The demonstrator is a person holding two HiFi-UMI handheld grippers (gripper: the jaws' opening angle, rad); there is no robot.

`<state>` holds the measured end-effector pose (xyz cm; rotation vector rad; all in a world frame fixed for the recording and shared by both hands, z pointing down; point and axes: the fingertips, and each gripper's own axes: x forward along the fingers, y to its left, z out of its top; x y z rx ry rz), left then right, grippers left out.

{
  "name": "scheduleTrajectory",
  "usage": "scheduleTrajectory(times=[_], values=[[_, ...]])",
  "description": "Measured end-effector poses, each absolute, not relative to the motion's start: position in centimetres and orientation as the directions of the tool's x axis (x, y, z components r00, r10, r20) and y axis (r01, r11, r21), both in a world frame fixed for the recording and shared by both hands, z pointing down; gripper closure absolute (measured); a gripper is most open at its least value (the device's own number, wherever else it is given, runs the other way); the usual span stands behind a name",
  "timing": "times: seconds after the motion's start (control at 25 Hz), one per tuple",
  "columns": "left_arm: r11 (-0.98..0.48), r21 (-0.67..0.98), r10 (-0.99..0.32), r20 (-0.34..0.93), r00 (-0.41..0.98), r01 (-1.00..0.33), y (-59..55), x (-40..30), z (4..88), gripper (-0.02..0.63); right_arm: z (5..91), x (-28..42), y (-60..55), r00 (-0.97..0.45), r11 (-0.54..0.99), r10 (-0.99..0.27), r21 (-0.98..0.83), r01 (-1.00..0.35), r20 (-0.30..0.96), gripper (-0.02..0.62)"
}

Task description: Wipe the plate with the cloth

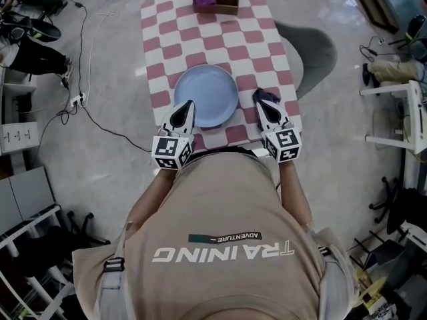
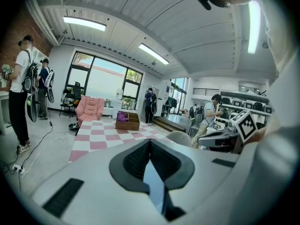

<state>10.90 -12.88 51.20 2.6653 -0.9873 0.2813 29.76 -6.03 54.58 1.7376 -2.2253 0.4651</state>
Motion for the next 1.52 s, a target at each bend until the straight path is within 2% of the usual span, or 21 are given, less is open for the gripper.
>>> scheduleTrajectory(times=[0.2,0.28,0.4,1.04,1.08,1.12,1.16,1.52], values=[[-0.722,0.199,-0.602,0.291,0.743,-0.663,-13.1,10.5,51.8,0.594,58.2,34.5,-4.9,-0.118,0.15,-0.879,0.034,-0.988,0.462,0.578],[-0.718,0.193,-0.608,0.294,0.738,-0.669,-13.2,10.1,51.8,0.594,59.6,35.9,-4.1,-0.1,0.123,-0.865,0.015,-0.992,0.492,0.578],[-0.707,0.187,-0.622,0.295,0.726,-0.682,-13.6,9.5,51.7,0.594,60.4,36.9,-3.5,-0.101,0.096,-0.858,-0.037,-0.995,0.503,0.578],[-0.687,0.214,-0.632,0.296,0.716,-0.695,-13.7,10.0,52.3,0.594,62.2,36.4,-4.2,-0.149,0.161,-0.823,-0.027,-0.987,0.548,0.575],[-0.685,0.215,-0.634,0.295,0.715,-0.696,-13.6,10.1,52.3,0.594,62.4,36.5,-4.2,-0.15,0.155,-0.822,-0.037,-0.987,0.55,0.553],[-0.683,0.215,-0.636,0.294,0.713,-0.698,-13.6,10.1,52.3,0.594,62.6,36.6,-4.2,-0.151,0.149,-0.82,-0.048,-0.988,0.552,0.376],[-0.681,0.216,-0.639,0.292,0.711,-0.7,-13.5,10.0,52.3,0.594,62.8,36.6,-4.2,-0.15,0.144,-0.819,-0.055,-0.988,0.553,0.322],[-0.653,0.21,-0.674,0.277,0.685,-0.728,-13.6,9.2,52.0,0.594,65.8,36.8,-4.2,-0.146,0.141,-0.771,-0.058,-0.988,0.62,0.322]])
